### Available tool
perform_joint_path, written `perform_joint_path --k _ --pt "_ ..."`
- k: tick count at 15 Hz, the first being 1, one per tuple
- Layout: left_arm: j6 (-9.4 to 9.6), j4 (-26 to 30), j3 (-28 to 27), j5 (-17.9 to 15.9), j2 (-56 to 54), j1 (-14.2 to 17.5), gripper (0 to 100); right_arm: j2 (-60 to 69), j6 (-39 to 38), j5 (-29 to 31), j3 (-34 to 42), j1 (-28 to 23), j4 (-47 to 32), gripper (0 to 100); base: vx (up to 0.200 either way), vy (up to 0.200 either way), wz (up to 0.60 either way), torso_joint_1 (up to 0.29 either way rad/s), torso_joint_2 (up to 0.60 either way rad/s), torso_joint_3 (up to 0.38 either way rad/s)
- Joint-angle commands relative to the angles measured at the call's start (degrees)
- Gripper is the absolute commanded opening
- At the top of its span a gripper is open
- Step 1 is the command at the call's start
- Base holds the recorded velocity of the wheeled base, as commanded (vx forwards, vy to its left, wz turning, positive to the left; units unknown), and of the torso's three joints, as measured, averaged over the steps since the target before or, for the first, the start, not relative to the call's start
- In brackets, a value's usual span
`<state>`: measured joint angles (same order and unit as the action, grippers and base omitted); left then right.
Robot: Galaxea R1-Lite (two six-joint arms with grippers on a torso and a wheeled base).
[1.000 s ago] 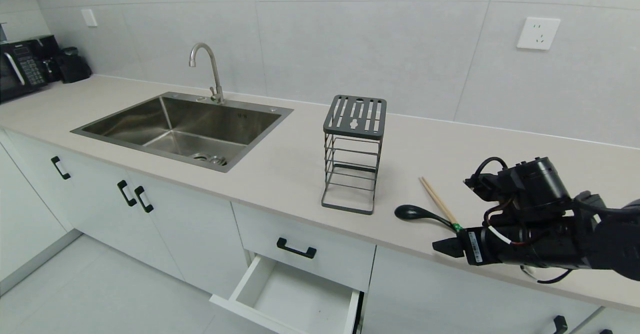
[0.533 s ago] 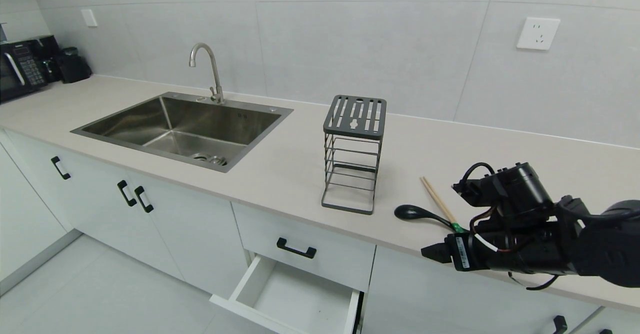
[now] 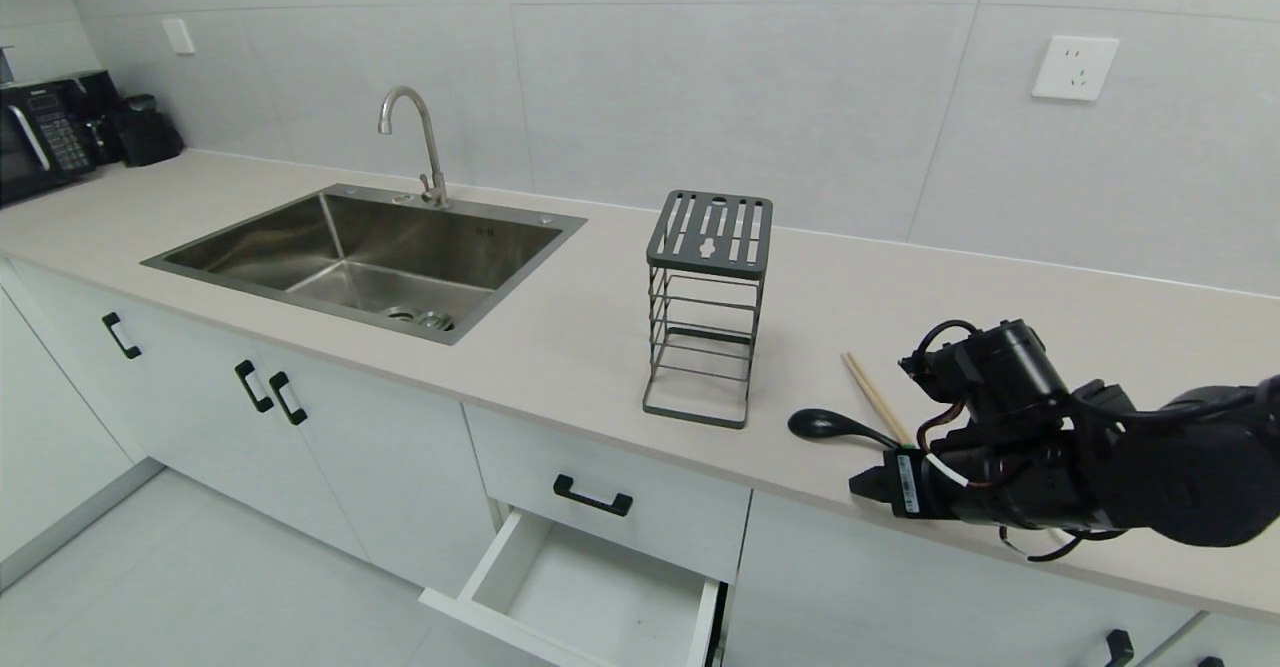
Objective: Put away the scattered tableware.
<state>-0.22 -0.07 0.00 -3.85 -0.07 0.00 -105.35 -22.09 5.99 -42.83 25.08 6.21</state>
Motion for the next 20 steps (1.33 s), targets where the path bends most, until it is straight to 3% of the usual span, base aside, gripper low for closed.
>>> perform_joint_path --k 1,8,12,20 --pt "-0.04 0.0 0.0 0.0 0.1 0.1 100 -0.6 -0.1 0.0 -0.3 0.0 -0.2 0 0.0 0.0 0.0 0.0 0.0 0.0" --pt "-0.04 0.0 0.0 0.0 0.1 0.0 100 -0.7 -0.3 0.0 -1.6 -1.9 -1.8 0 0.0 0.0 0.0 0.0 0.0 0.0" --pt "-0.04 0.0 0.0 0.0 0.1 0.0 100 8.2 -0.7 -0.1 -0.9 -3.7 -1.9 0 0.0 0.0 0.0 0.0 0.0 0.0" --pt "-0.04 0.0 0.0 0.0 0.1 0.0 100 24.8 0.0 -0.1 4.9 -2.2 -1.0 0 0.0 0.0 0.0 0.0 0.0 0.0"
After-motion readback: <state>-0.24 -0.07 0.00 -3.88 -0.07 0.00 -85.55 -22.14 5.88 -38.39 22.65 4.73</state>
